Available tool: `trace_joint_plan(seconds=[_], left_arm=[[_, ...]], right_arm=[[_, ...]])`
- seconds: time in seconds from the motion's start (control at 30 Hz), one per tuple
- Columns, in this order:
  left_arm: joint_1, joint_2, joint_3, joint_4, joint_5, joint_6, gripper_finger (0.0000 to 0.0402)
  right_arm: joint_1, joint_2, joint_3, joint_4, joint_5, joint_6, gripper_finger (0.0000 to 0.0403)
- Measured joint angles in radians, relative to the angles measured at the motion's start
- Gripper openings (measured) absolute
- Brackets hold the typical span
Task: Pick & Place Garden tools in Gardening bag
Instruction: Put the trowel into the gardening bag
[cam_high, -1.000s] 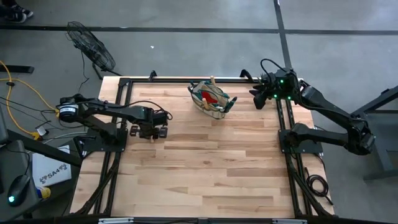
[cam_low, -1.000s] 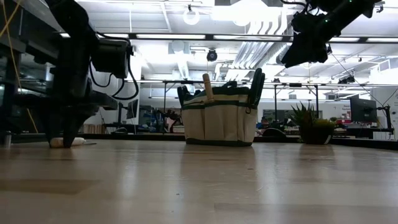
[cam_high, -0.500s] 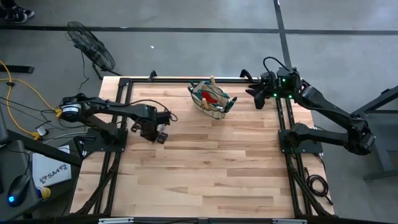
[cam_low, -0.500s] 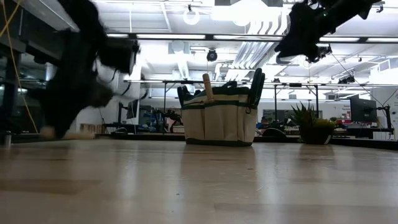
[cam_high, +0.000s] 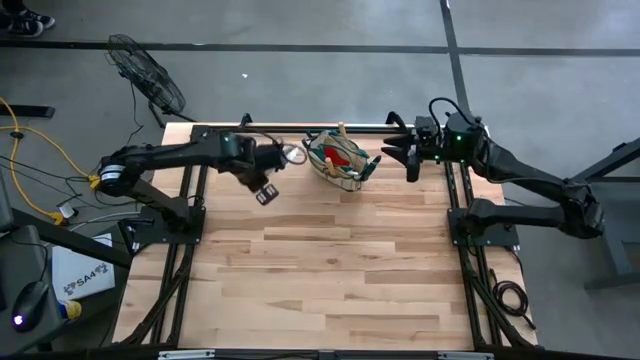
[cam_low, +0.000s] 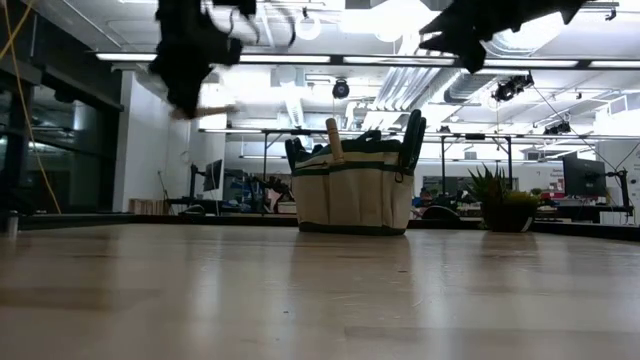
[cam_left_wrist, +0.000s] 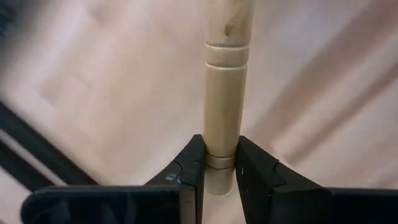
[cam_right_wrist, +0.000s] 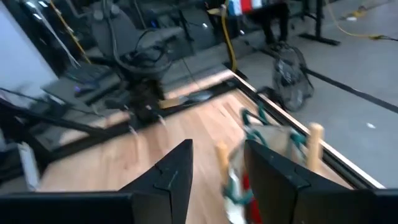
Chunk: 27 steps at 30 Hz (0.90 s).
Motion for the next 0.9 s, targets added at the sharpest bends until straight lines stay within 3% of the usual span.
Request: trace_joint_plan(seconds=[0.1, 0.27, 0.6, 0.9], left_arm=[[0.0, -0.001, 0.099, -0.019, -0.12, 0.078, 0.0056], [0.001, 0.0, 0.206, -0.031, -0.174, 0.197, 0.0056], [0.001, 0.092, 0.343, -0.036, -0.141, 0.259, 0.0056], [0.001, 0.218, 0.477, -0.065, -0.077, 0.316, 0.0056]], right_arm=[[0.045, 0.019, 0.0, 0.071, 0.002, 0.037, 0.0137], [0.124, 0.07, 0.055, 0.072, 0.078, -0.003, 0.0137], [0.23, 0.302, 0.382, -0.112, 0.182, -0.301, 0.0137], [0.25, 0.479, 0.62, -0.287, 0.188, -0.491, 0.0137]])
